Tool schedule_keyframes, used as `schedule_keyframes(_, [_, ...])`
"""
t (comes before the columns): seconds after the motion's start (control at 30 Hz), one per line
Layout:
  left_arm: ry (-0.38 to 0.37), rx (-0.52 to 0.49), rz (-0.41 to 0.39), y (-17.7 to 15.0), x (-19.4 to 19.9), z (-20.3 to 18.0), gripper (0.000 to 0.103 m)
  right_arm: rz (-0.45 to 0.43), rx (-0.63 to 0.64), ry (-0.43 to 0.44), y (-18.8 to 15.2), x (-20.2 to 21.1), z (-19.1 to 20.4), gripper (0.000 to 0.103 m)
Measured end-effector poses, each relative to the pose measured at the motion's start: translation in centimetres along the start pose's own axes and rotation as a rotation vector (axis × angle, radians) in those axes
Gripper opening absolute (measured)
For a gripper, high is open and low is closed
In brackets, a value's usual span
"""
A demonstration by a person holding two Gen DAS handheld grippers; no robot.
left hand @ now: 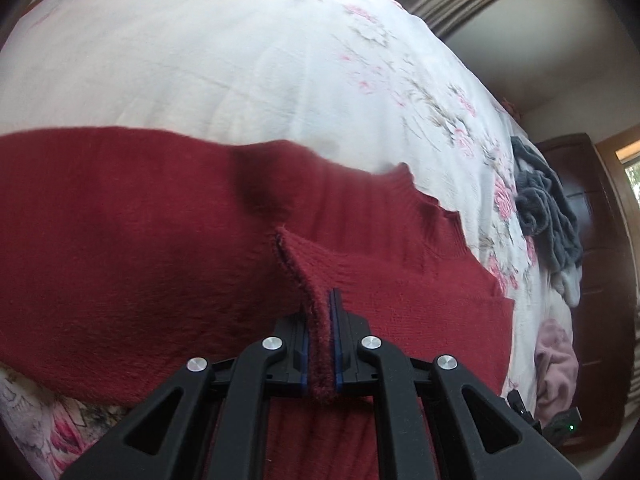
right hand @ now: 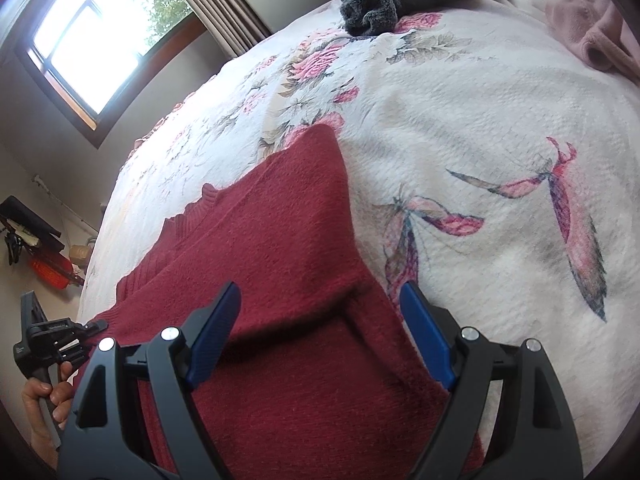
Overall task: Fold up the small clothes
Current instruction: 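Lay the cuff across the sweater body with the left tool and open it, then move the left tool to the other sleeve cuff and grasp it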
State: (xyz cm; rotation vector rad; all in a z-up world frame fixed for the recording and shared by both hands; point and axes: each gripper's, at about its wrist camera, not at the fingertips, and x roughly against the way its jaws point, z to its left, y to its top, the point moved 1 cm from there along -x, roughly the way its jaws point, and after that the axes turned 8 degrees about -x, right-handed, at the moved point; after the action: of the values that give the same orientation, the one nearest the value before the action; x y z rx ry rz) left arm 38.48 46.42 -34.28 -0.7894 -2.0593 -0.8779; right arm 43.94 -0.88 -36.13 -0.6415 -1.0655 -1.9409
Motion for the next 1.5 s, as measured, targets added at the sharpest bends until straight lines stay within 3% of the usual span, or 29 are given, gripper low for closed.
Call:
schedule_keyframes(0.17, [-0.013,-0.064,-0.049,0.3,1.8,-1.3,0.008,0.005,0.013,-0.002,-0.1,-0.2,0.3,0.081])
schedule_keyframes(0.33, [0.055,-0.073,-0.023,0.4,-0.1,0.2,0.009,0.031,0.050,-0.028,-0.4,-0.8,0.9,0.085])
schedule_keyframes(0.5, [0.081,-0.069,0.026,-0.3,-2.2,1.7,0.010,0.054,0.103,-0.097,-0.8,-1.5,1.4,0.088])
schedule_keyframes(0.67, [0.089,-0.051,0.024,-0.7,-1.7,2.2,0.016,0.066,0.083,-0.097,-0.7,-1.7,0.8,0.088])
schedule_keyframes(0.77, [0.178,-0.051,-0.053,-0.8,1.3,1.5,0.023,0.062,0.085,-0.098,-0.7,-1.6,0.8,0.088])
schedule_keyframes(0.83, [0.148,-0.070,-0.139,-1.1,4.0,-0.1,0.032,0.059,0.086,-0.096,-0.7,-1.4,0.9,0.088])
schedule_keyframes(0.87, [0.128,-0.086,-0.144,-1.2,4.2,-1.0,0.036,0.057,0.088,-0.096,-0.8,-1.4,1.0,0.088])
schedule_keyframes(0.97, [0.061,-0.144,-0.076,-1.8,2.5,-2.6,0.037,0.046,0.110,-0.108,-1.0,-1.3,1.4,0.088])
schedule_keyframes(1.07, [0.114,-0.114,0.035,-1.9,-1.4,-0.7,0.036,0.036,0.132,-0.124,-1.1,-1.2,1.8,0.088])
schedule_keyframes(1.17, [0.123,-0.065,0.059,-1.8,-2.2,0.9,0.019,0.034,0.149,-0.134,-1.0,-1.1,2.2,0.088])
schedule_keyframes(1.2, [0.119,-0.045,0.054,-1.8,-1.4,1.0,0.019,0.033,0.162,-0.143,-1.0,-0.9,2.4,0.088])
schedule_keyframes(1.23, [0.140,-0.042,0.033,-1.8,0.1,1.0,0.030,0.026,0.190,-0.155,-1.0,-0.3,3.1,0.088])
schedule_keyframes(1.27, [0.159,-0.043,0.017,-1.9,1.4,1.2,0.048,0.017,0.217,-0.170,-1.0,0.3,3.6,0.088])
schedule_keyframes(1.3, [0.171,-0.040,0.003,-1.9,2.8,1.5,0.054,0.005,0.245,-0.188,-1.0,1.0,4.3,0.088])
schedule_keyframes(1.4, [0.201,0.008,-0.037,-2.2,8.6,4.7,0.064,-0.022,0.318,-0.215,-1.0,3.3,6.7,0.090])
schedule_keyframes(1.5, [0.238,0.117,-0.103,-2.9,14.6,9.7,0.074,-0.051,0.369,-0.208,-1.3,6.6,10.2,0.090])
